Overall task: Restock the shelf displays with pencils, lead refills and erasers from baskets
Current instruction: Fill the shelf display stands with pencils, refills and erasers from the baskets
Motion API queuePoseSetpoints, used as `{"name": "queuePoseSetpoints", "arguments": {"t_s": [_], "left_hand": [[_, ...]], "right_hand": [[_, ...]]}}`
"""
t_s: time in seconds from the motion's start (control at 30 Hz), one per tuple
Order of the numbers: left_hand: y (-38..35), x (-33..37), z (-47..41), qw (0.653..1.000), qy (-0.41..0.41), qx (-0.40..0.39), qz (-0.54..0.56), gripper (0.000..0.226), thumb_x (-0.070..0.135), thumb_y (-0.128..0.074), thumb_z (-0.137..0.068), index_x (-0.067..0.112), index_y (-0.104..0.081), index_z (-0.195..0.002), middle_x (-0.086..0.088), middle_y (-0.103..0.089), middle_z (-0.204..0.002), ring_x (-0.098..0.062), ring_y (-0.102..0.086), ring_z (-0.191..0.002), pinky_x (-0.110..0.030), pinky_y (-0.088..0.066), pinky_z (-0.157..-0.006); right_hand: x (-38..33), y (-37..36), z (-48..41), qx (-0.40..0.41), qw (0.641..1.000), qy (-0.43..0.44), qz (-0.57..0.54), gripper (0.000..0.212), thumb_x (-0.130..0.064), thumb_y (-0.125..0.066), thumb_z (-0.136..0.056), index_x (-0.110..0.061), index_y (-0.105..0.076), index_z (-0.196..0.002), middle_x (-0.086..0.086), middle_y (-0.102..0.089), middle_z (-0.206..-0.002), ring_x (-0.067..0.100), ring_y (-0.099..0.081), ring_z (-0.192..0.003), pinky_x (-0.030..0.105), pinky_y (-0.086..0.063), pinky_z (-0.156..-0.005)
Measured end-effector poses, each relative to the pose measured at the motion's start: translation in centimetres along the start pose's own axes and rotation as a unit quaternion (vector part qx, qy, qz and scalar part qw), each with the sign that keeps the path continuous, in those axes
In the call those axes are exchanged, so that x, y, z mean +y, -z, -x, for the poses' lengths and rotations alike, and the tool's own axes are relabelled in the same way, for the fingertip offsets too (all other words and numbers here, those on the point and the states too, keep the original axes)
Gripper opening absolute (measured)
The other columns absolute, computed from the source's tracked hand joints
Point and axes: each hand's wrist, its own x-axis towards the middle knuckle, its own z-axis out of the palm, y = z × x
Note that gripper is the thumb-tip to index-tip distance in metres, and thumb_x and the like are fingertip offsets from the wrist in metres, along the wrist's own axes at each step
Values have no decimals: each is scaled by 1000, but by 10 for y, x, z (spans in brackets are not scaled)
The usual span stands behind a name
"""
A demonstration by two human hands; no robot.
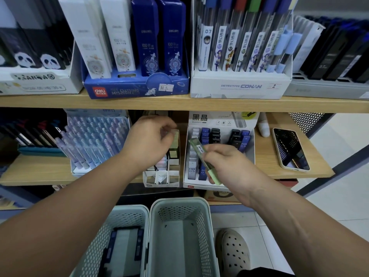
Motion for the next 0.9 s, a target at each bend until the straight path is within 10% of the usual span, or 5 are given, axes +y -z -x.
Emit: {"name": "queuePoseSetpoints", "arguments": {"t_s": [0.23, 0.73, 0.83, 0.9], "left_hand": [[22, 34, 22, 919, 192, -175, 296, 11, 12, -66, -93, 19, -75, -94, 3, -72, -78, -3, -61, -61, -20, -49, -60], [60, 4, 54, 790, 294, -126, 524, 22, 5, -57, -97, 11, -71, -112, -13, -72, -79, -16, -65, -63, -25, -56, -59], [58, -1, 56, 819, 298, -134, 472, 17, 14, -56, -100, 15, -70, -110, -12, -74, -84, -16, -64, -66, -27, -55, -62], [52, -9, 56, 914, 244, -87, 314, 13, 27, -62, -98, 21, -70, -105, -2, -72, -85, -12, -62, -67, -28, -51, -64]], "right_hand": [[-6, -7, 2, -64, 994, 84, 41, 18, -17, -65, -98, -30, -73, -107, -2, -61, -80, 15, -51, -70, 32, -46, -61], [-33, -5, -4, -47, 978, 86, -184, 30, 1, -74, -81, -5, -69, -110, 12, -71, -80, 18, -69, -68, 24, -57, -61], [-37, -5, -5, -41, 986, 102, -128, 25, -2, -75, -80, -6, -71, -104, 10, -73, -79, 16, -69, -65, 23, -57, -59], [-39, -3, -6, 11, 991, 119, -60, 11, -9, -75, -86, -8, -73, -97, 8, -71, -72, 14, -63, -58, 22, -54, -54]]}}
